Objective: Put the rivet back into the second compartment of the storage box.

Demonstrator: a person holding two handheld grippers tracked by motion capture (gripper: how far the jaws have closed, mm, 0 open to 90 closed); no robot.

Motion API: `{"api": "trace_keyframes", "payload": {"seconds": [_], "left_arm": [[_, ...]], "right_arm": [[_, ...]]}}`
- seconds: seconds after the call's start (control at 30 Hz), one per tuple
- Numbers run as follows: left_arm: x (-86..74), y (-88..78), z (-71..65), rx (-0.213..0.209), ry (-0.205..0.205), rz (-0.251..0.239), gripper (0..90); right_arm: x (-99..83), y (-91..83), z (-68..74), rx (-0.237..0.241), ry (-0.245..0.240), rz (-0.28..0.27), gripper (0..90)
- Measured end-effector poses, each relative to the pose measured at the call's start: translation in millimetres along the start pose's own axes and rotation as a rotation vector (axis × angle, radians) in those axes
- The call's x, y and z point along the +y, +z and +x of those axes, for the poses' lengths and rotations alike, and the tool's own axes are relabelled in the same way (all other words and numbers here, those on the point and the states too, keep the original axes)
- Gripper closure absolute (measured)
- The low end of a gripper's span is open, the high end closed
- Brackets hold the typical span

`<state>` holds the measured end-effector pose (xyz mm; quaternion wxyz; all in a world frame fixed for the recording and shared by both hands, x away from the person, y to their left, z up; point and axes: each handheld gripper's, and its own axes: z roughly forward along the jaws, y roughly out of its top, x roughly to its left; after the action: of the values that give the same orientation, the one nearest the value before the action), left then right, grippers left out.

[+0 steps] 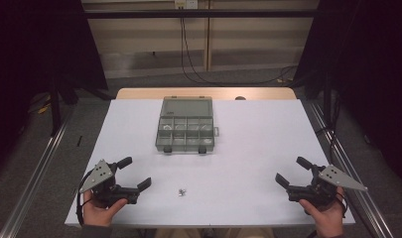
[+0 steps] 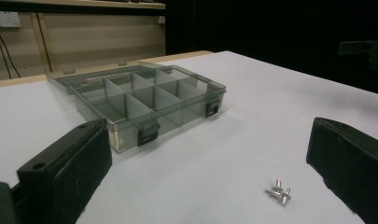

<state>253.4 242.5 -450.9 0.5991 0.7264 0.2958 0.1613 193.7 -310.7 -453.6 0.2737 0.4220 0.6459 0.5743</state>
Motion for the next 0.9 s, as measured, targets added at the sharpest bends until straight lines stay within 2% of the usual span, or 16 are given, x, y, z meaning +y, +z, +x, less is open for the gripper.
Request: {"api": "trace_keyframes", "payload": {"seconds": [0.07,0.13,0.23,0.37,0.47,0.6,0.7,0.8,0.9], "left_arm": [[-0.3,0.9,0.0,-0.008,0.005,0.009,0.0],[-0.3,2.9,0.6,-0.013,-0.012,0.013,0.0],[0.6,6.4,-0.8,-0.007,-0.016,0.015,0.0],[2.6,14.4,-3.6,-0.007,-0.001,0.027,0.0],[2.0,18.7,-5.0,-0.002,-0.014,0.042,0.0],[2.9,25.8,-9.0,-0.013,-0.023,0.063,0.0],[2.7,32.6,-11.6,-0.031,-0.007,0.076,0.0],[0.9,39.7,-13.1,-0.044,-0.014,0.089,0.0],[-0.9,46.2,-14.5,-0.049,-0.001,0.122,0.3]], "right_arm": [[0.3,2.1,-0.2,0.005,0.002,0.000,0.4],[0.5,3.9,0.9,0.007,-0.003,0.002,0.4],[0.7,4.1,2.8,0.009,-0.011,0.005,0.4],[1.2,2.8,3.4,0.012,-0.008,0.004,0.4],[0.9,4.0,3.2,0.014,-0.005,0.007,0.4],[-0.2,4.9,3.4,0.018,-0.010,0.017,0.4],[-0.7,4.1,3.0,0.023,-0.007,0.018,0.5],[-1.1,3.1,2.5,0.023,-0.013,0.022,0.7],[-1.4,1.1,2.5,0.019,-0.015,0.020,1.1]]}}
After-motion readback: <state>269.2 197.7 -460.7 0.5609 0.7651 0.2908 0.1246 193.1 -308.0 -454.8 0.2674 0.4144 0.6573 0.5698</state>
